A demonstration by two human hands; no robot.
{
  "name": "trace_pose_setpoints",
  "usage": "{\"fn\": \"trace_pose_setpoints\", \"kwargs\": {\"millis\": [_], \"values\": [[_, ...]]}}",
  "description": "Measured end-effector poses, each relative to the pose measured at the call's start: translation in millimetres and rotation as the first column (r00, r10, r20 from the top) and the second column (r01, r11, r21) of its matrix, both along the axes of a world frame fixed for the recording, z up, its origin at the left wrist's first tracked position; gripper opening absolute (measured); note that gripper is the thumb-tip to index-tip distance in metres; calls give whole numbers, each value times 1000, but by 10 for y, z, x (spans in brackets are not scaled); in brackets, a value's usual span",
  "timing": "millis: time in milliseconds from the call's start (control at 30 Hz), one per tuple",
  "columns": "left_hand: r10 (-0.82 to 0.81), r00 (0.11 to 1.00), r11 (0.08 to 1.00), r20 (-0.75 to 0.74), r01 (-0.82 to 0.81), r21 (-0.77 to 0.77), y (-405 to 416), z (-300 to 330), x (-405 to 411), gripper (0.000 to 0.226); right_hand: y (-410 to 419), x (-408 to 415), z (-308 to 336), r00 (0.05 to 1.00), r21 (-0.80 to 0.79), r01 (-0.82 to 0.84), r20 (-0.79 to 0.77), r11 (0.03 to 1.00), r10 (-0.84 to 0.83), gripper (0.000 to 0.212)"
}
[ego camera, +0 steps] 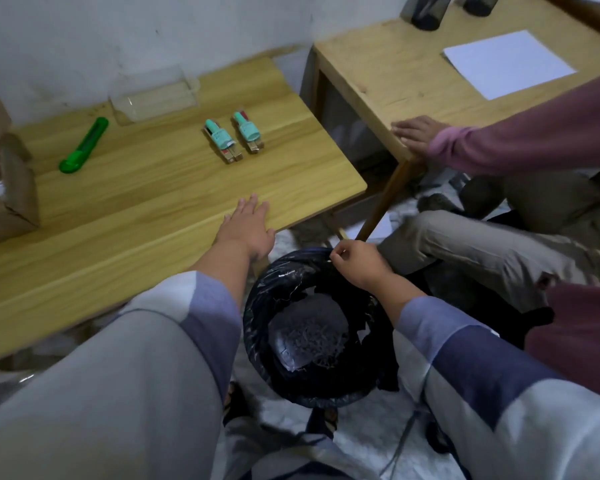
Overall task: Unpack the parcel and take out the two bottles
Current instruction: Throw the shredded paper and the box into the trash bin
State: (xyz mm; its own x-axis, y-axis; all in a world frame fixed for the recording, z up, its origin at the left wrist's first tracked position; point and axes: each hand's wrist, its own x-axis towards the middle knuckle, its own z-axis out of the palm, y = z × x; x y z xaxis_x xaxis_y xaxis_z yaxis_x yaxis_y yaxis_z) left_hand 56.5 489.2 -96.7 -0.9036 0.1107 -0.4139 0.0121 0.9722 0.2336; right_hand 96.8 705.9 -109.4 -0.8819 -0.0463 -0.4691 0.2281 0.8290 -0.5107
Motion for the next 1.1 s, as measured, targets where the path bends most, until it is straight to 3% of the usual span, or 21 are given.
{"fn": "trace_pose_setpoints", "kwargs": {"millis": [200,400,567,700,933,1100], "values": [[75,996,995,-47,-72,66,-93,289,168,51,-176,-130,356,989,24,-130,-64,991,131,19],[239,965,968,-111,-227,111,-648,773,373,36,-893,-357,866,941,21,-298,-159,954,298,19],[427,883,902,-193,-404,149,-1527,1108,708,34,-1895,-407,1257,855,19,-461,-258,887,450,21],[589,766,808,-257,-550,213,-2425,1262,949,30,-2819,-369,1446,789,-11,-556,-320,831,524,22],[754,613,656,-237,-692,301,-3896,1169,1100,34,-4247,-479,1466,765,0,-574,-358,819,536,24],[814,557,573,-165,-724,384,-4460,981,897,32,-4819,-741,1203,837,-8,-462,-337,887,432,26]]}}
